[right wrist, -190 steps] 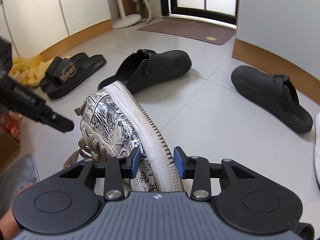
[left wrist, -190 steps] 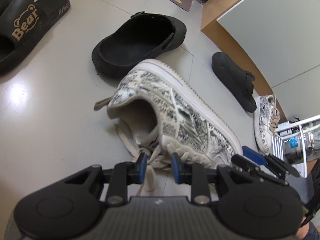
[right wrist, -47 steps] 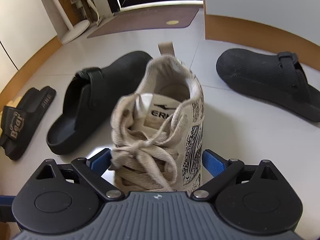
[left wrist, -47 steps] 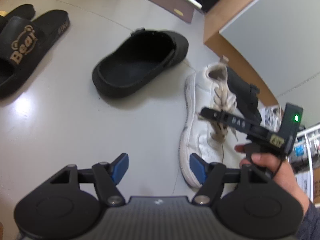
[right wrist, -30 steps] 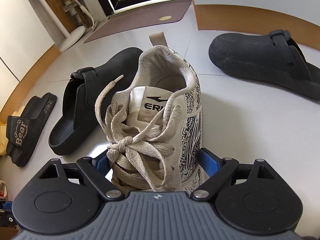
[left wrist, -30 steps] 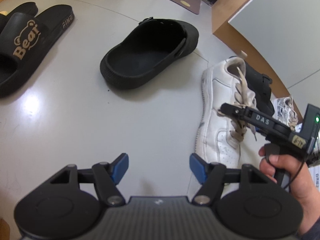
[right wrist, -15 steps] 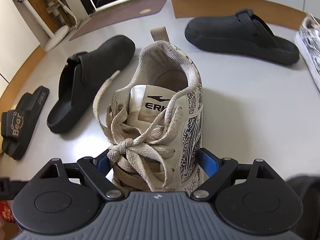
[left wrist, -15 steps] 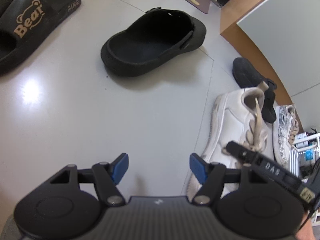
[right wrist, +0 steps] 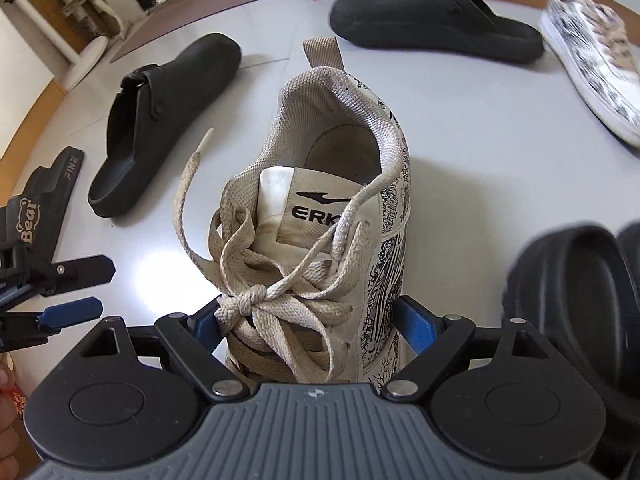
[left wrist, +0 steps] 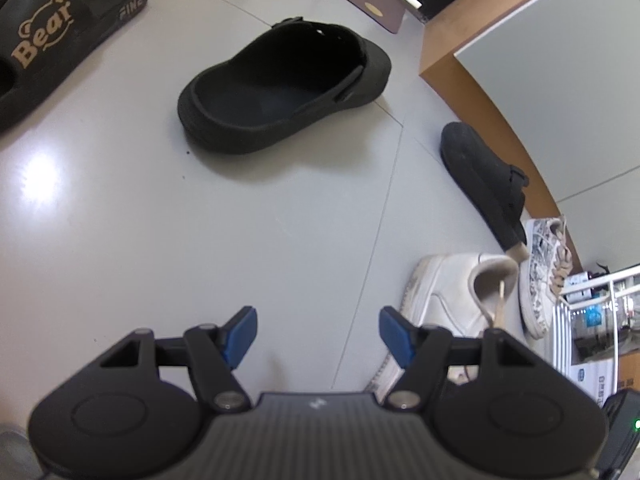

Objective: Organize scattered shoes
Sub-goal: 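Carry the sneaker with the right tool toward the row of black clogs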

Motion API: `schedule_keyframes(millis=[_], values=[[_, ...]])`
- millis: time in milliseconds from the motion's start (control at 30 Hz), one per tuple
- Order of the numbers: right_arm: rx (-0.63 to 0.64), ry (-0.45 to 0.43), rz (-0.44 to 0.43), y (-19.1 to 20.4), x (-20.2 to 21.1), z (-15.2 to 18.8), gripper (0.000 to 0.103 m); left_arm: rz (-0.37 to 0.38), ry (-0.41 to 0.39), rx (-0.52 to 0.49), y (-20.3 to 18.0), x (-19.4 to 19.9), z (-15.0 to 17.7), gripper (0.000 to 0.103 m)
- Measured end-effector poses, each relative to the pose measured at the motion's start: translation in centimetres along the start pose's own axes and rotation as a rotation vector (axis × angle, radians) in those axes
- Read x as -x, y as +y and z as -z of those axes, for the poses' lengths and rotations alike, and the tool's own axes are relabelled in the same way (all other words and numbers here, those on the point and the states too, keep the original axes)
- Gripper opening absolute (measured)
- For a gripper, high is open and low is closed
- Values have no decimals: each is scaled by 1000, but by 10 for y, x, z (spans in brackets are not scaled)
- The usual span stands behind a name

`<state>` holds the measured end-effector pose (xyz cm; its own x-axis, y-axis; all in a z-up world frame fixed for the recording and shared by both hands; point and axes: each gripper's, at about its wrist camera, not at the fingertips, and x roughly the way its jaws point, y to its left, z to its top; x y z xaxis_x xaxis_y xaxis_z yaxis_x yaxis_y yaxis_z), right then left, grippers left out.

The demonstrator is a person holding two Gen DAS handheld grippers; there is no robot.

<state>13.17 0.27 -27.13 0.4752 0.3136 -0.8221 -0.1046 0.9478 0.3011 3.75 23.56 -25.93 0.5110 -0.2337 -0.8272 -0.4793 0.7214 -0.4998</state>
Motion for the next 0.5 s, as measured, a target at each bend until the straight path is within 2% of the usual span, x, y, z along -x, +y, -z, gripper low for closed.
schedule_keyframes(millis=[500], values=[[-74, 53, 63, -21, 22, 33, 89, 24, 14, -11, -9, -4, 5, 70]])
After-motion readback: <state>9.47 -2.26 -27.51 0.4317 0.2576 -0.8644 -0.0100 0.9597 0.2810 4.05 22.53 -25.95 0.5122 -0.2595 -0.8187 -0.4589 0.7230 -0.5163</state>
